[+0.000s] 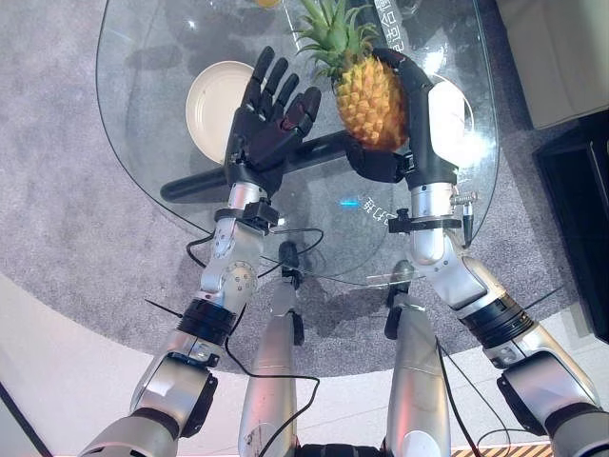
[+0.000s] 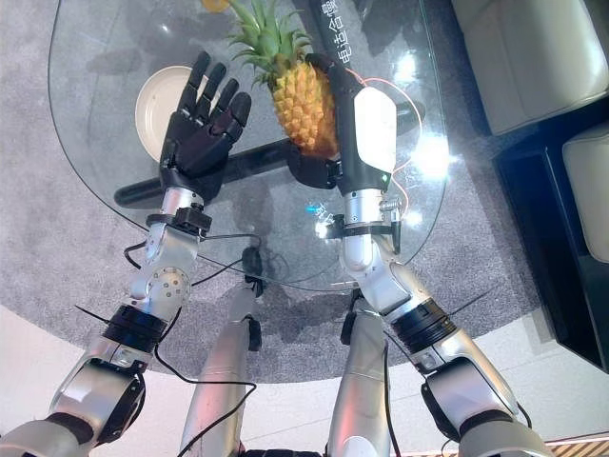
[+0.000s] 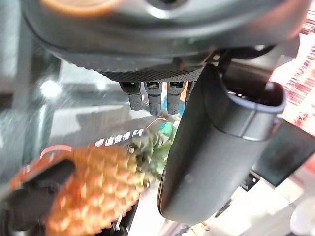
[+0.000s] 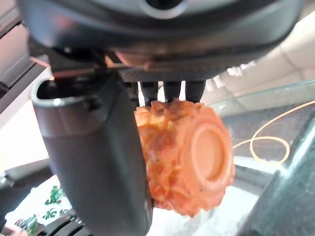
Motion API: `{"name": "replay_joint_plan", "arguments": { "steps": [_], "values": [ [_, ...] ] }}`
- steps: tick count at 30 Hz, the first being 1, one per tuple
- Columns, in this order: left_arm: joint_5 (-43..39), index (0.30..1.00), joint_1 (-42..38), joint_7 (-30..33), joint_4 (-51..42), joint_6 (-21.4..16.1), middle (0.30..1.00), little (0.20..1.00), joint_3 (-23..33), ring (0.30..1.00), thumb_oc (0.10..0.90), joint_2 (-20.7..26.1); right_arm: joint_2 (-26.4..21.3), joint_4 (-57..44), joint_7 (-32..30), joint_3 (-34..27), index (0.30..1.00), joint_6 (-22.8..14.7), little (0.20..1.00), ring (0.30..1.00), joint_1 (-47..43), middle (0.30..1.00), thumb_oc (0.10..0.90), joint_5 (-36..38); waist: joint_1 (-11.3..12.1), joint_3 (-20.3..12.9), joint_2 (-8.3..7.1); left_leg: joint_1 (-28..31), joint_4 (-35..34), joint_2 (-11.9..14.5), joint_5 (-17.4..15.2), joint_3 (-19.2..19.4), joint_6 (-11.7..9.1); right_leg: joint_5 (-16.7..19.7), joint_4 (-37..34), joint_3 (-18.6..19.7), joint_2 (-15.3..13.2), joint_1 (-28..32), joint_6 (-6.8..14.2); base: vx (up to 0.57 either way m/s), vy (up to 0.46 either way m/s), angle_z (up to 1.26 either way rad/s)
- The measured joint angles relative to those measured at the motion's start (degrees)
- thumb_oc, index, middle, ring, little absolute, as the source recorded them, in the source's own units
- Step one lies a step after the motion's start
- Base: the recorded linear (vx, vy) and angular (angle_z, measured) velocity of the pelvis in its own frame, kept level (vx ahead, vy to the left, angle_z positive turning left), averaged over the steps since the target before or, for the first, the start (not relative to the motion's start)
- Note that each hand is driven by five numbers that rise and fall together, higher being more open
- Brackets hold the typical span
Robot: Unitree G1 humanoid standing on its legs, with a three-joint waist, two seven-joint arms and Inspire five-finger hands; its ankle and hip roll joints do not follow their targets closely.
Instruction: Pick up the fruit to the plate
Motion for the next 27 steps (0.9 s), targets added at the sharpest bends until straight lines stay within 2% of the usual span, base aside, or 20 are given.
{"name": "replay_joint_plan", "arguments": {
  "steps": [27],
  "values": [
    [-8.8,0.9,0.4,-0.8,0.0,-0.5,0.9,0.9,0.3,0.9,0.8,-1.1,-0.7,-3.7,6.1,4.2,0.3,2.3,0.2,0.3,-3.5,0.3,0.1,-0.2,0.5,0.0,-0.03,0.1,0.0,-0.3,0.5,-0.1,0.5,0.4,0.1,-0.2,-0.3,0.3,0.1,0.0,0.0,0.0]
  ]
}}
